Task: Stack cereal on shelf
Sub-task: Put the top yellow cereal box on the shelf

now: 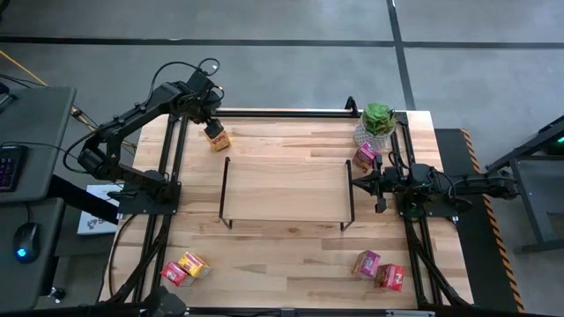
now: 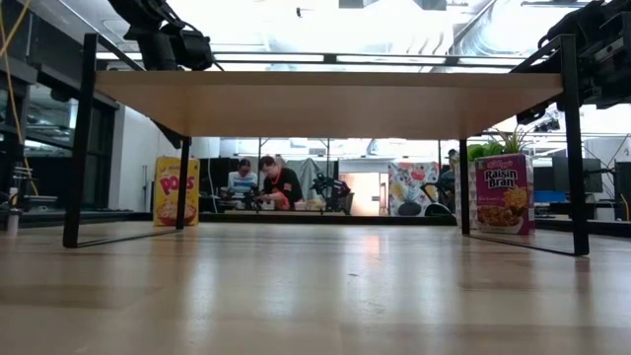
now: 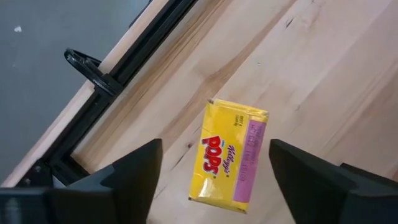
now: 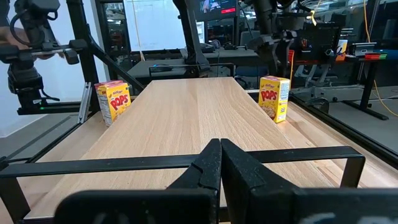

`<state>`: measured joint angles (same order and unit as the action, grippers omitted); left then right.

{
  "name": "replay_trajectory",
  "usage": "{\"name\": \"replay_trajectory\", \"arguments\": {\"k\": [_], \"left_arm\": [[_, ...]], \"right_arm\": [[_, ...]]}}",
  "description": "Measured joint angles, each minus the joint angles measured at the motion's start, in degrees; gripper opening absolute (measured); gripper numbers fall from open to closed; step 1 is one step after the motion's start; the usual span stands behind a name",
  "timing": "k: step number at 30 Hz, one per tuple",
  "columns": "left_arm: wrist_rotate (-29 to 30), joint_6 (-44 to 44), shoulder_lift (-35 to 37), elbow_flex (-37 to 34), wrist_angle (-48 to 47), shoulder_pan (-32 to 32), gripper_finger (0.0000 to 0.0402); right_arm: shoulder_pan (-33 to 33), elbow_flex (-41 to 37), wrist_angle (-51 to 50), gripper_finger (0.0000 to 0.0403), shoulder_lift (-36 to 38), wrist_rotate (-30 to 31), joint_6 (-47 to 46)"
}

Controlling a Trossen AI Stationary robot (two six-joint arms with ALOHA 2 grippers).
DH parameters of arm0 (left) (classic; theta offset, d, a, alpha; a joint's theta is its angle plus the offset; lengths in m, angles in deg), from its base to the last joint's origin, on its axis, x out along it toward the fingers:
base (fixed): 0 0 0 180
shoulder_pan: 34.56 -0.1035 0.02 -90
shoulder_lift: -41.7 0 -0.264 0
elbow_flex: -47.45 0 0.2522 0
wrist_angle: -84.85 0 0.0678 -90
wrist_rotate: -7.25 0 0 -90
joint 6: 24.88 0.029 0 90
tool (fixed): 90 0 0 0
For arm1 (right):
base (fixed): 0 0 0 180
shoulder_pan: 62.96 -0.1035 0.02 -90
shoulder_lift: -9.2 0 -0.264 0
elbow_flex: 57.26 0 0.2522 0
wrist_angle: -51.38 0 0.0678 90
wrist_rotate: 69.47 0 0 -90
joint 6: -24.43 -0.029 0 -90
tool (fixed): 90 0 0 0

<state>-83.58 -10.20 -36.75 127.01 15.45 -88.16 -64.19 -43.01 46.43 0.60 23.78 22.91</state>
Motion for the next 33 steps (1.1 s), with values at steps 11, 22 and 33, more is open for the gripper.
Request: {"name": "replay_trajectory", "arguments": {"k": [11, 22, 33], "left_arm": [[0.2, -4.1, 0.0, -0.3, -0.5, 0.0, 0.0314], [-1.5, -2.5, 0.0, -0.3, -1.6, 0.0, 0.0314], [0.1, -1.1, 0.0, -6.5, 0.8, 2.1, 0.0314]], "right_arm": [[0.0, 0.0, 0.0, 0.0, 0.0, 0.0, 0.0], [0.0, 0.0, 0.0, 0.0, 0.0, 0.0, 0.0], [0.0, 0.0, 0.0, 0.0, 0.0, 0.0, 0.0]]}}
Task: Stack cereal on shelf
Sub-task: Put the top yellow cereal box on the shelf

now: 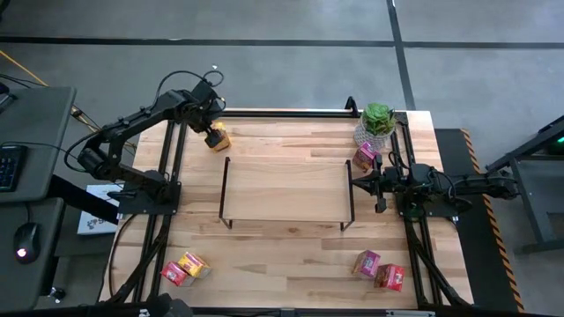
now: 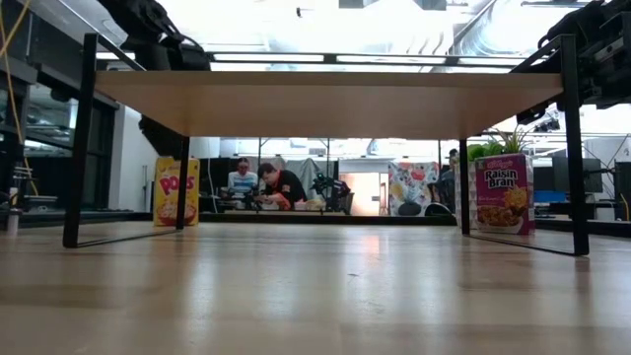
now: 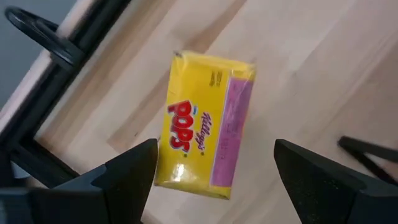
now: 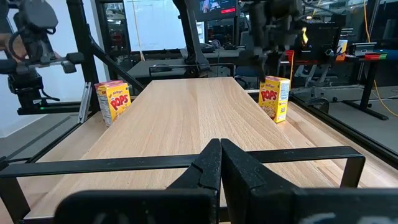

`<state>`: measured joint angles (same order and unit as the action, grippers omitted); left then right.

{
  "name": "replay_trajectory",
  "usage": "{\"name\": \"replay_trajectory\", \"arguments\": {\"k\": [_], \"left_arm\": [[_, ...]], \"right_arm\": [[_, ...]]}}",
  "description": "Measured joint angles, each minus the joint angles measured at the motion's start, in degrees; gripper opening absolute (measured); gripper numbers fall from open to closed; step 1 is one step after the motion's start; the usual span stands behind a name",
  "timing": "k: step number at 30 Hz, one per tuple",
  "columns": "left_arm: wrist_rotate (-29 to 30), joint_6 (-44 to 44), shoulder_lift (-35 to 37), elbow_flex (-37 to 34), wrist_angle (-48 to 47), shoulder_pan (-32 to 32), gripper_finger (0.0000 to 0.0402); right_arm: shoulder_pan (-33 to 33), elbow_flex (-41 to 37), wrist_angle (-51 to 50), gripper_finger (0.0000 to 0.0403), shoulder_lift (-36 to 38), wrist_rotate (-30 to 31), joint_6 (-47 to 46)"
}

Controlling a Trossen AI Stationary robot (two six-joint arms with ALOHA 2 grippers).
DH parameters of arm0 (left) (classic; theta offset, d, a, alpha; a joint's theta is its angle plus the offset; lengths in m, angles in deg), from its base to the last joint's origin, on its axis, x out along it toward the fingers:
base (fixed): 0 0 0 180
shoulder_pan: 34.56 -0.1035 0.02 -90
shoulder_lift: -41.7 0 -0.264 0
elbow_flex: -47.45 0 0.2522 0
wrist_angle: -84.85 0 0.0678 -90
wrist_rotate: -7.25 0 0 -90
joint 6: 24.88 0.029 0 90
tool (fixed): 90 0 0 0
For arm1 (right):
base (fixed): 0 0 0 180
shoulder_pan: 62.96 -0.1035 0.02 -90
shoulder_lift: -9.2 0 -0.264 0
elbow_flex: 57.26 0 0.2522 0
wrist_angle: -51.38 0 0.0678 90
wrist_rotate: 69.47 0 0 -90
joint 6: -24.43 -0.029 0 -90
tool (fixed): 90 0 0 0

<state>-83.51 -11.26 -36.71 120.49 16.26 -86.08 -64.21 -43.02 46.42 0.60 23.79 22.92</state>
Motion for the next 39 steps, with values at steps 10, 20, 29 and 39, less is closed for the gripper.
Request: {"name": "replay_trajectory", "arguments": {"k": [10, 20, 29, 39], "left_arm": [[0.5, -0.7, -0.4, -2.3, 5.3, 0.2, 0.0314], [4.1, -3.0, -2.4, -2.3, 5.2, 0.7, 0.0274], [6.3, -3.0, -2.4, -2.3, 5.1, 1.8, 0.0196], [6.4, -3.0, -2.4, -1.9, 5.0, 1.7, 0.0122]], "right_arm": [[0.0, 0.0, 0.0, 0.0, 0.0, 0.0, 0.0], [0.0, 0.0, 0.0, 0.0, 0.0, 0.0, 0.0], [0.0, 0.0, 0.0, 0.0, 0.0, 0.0, 0.0], [0.0, 0.0, 0.0, 0.0, 0.0, 0.0, 0.0]]}}
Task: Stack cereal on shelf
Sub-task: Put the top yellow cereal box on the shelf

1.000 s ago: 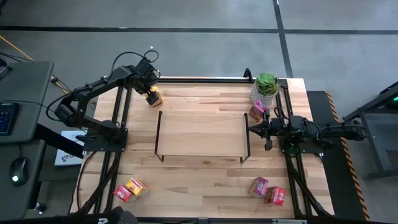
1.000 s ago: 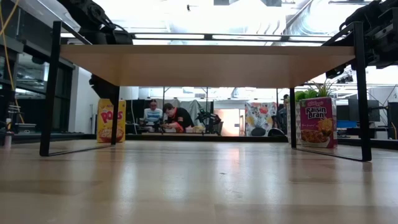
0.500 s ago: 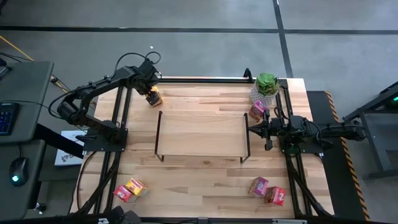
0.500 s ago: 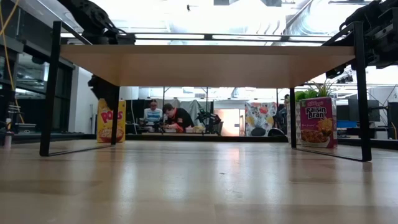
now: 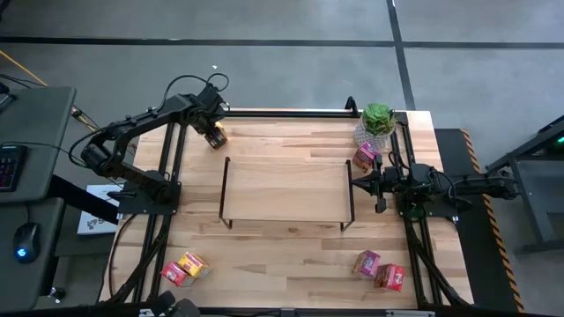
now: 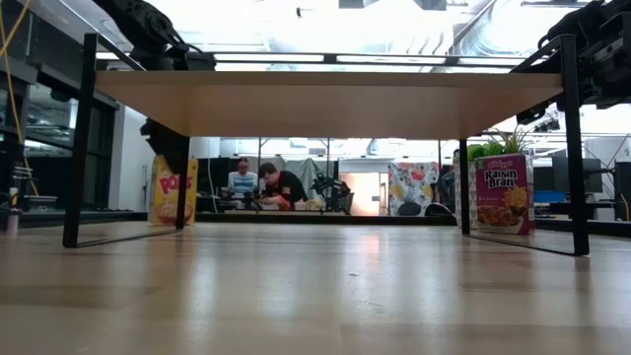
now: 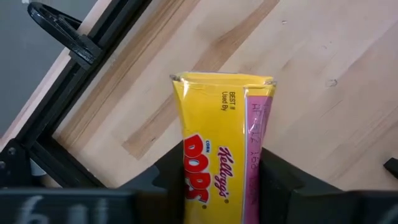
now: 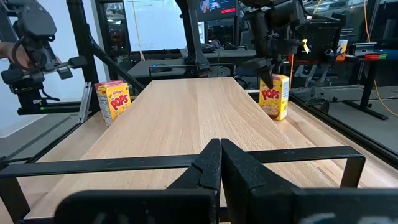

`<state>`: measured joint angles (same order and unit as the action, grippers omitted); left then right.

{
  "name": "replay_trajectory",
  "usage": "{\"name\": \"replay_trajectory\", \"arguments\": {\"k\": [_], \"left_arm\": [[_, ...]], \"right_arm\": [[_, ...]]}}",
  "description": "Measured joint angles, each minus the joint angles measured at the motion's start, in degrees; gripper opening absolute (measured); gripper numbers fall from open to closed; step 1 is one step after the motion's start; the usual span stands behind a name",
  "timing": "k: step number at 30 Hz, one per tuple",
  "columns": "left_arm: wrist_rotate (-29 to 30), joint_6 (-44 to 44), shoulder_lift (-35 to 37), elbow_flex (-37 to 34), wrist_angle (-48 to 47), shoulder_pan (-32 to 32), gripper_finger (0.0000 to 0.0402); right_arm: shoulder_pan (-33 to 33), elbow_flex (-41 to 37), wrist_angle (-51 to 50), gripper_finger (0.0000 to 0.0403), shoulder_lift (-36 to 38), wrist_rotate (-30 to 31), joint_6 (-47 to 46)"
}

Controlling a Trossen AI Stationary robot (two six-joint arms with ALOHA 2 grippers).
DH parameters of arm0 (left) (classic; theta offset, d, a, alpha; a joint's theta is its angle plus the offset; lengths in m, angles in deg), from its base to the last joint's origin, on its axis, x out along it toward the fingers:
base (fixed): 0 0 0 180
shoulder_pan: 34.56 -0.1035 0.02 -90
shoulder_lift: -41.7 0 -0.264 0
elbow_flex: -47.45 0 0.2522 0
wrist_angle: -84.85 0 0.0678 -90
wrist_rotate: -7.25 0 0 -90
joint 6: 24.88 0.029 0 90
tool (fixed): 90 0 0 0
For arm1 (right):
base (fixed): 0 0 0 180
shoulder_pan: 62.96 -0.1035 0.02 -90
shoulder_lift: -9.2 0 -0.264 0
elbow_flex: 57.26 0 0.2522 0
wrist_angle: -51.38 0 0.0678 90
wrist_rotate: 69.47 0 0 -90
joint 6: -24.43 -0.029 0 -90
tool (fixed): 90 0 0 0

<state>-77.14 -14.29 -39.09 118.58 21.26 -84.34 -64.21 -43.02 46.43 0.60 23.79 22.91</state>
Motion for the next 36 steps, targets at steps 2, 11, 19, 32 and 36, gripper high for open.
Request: {"name": "replay_trajectory", "arguments": {"k": [2, 11, 19, 32, 36], "left_arm": [[0.0, 0.0, 0.0, 1.0, -0.1, 0.0, 0.0119], [-0.4, -0.9, 0.0, 7.8, -0.9, 0.6, 0.0118], [0.3, 0.2, 0.1, 16.5, -4.3, 3.7, 0.0118], [1.6, -3.0, 0.1, 43.6, -17.9, 21.1, 0.0118], [1.6, -5.4, 0.2, 49.2, -24.6, 31.1, 0.0118]], "right_arm": [[0.0, 0.0, 0.0, 0.0, 0.0, 0.0, 0.0], [0.0, 0.0, 0.0, 0.0, 0.0, 0.0, 0.0], [0.0, 0.0, 0.0, 0.0, 0.0, 0.0, 0.0], [0.0, 0.0, 0.0, 0.0, 0.0, 0.0, 0.0], [0.0, 0.0, 0.0, 0.0, 0.0, 0.0, 0.0]]}}
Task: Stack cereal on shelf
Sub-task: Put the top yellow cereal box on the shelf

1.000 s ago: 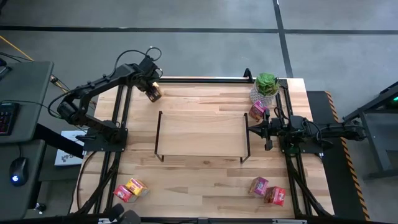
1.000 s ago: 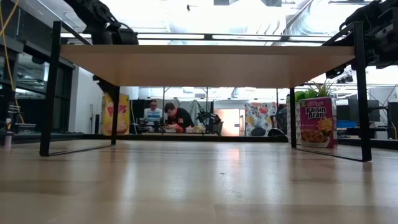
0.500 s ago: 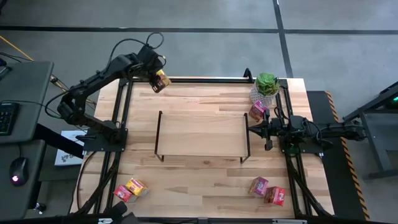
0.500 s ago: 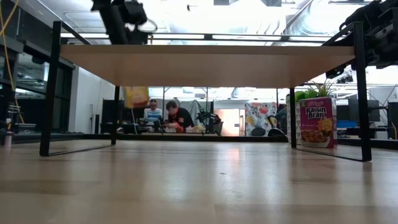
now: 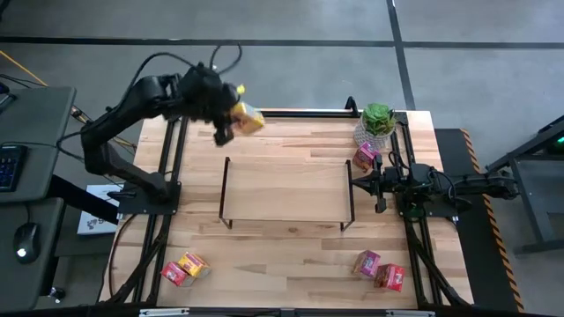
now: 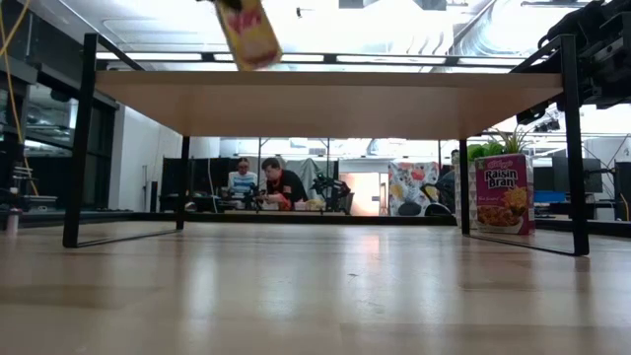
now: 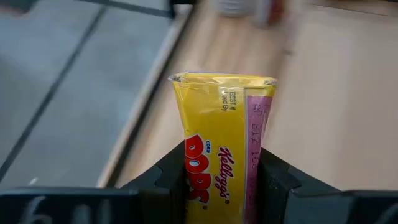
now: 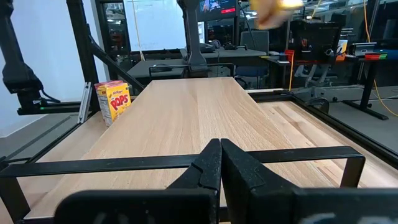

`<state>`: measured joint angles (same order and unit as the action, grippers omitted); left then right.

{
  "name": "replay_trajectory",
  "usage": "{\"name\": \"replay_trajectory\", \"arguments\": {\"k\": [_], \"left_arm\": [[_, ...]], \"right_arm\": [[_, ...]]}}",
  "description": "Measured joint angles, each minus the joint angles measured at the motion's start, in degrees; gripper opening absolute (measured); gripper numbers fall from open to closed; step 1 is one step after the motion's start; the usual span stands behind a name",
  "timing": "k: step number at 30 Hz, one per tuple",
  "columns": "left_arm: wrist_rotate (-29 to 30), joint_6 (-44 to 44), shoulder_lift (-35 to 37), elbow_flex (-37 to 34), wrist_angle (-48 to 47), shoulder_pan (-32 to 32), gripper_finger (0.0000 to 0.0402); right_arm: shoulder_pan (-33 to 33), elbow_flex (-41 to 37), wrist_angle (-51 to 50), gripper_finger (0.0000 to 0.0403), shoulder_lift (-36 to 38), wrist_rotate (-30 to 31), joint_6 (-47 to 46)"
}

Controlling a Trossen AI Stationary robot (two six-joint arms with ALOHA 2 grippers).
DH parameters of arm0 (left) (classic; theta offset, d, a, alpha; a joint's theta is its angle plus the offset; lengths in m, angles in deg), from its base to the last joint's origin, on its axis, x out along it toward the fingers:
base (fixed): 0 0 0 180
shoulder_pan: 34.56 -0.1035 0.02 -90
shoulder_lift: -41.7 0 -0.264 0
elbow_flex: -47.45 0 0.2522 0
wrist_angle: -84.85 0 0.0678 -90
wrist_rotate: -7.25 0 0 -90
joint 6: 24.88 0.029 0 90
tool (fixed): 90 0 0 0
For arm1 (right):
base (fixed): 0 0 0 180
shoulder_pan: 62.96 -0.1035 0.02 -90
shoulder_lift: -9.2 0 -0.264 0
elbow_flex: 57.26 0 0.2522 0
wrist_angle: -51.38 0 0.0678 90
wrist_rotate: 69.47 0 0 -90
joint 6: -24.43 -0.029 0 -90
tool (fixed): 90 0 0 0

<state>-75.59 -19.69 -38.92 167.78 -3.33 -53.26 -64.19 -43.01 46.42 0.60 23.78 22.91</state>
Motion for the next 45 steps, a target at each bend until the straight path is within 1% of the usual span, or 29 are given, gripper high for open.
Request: {"name": "replay_trajectory", "arguments": {"k": [3, 6, 9, 13, 15, 17, 19, 21, 30, 36, 40, 45], "left_arm": [[0.0, -4.1, 0.0, 2.0, -5.1, 7.0, 0.0118], [-0.3, -7.9, 0.0, 2.1, -9.4, 12.6, 0.0118], [-0.3, -10.3, -0.4, 2.1, -12.3, 16.0, 0.0118], [-0.1, -11.8, -2.4, 2.0, -12.1, 18.6, 0.0118], [1.0, -12.4, -3.5, 2.0, -11.5, 19.3, 0.0118], [3.6, -12.6, -5.0, 2.1, -11.8, 19.7, 0.0118], [6.2, -12.6, -6.8, 2.0, -13.2, 20.0, 0.0118], [7.4, -12.6, -8.5, 2.0, -15.1, 20.0, 0.0118], [6.9, -12.0, -13.0, 2.0, -15.5, 20.3, 0.0118], [6.9, -13.1, -13.4, 2.0, -15.6, 20.6, 0.0118], [6.7, -12.2, -12.9, 2.0, -15.6, 21.4, 0.0118], [1.4, -7.7, -13.0, 2.0, -15.6, 21.5, 0.0118]], "right_arm": [[0.0, 0.0, 0.0, 0.0, 0.0, 0.0, 0.0], [0.0, 0.0, 0.0, 0.0, 0.0, 0.0, 0.0], [0.0, 0.0, 0.0, 0.0, 0.0, 0.0, 0.0], [0.0, 0.0, 0.0, 0.0, 0.0, 0.0, 0.0], [0.0, 0.0, 0.0, 0.0, 0.0, 0.0, 0.0], [0.0, 0.0, 0.0, 0.0, 0.0, 0.0, 0.0], [0.0, 0.0, 0.0, 0.0, 0.0, 0.0, 0.0], [0.0, 0.0, 0.0, 0.0, 0.0, 0.0, 0.0], [0.0, 0.0, 0.0, 0.0, 0.0, 0.0, 0.0], [0.0, 0.0, 0.0, 0.0, 0.0, 0.0, 0.0], [0.0, 0.0, 0.0, 0.0, 0.0, 0.0, 0.0], [0.0, 0.0, 0.0, 0.0, 0.0, 0.0, 0.0]]}}
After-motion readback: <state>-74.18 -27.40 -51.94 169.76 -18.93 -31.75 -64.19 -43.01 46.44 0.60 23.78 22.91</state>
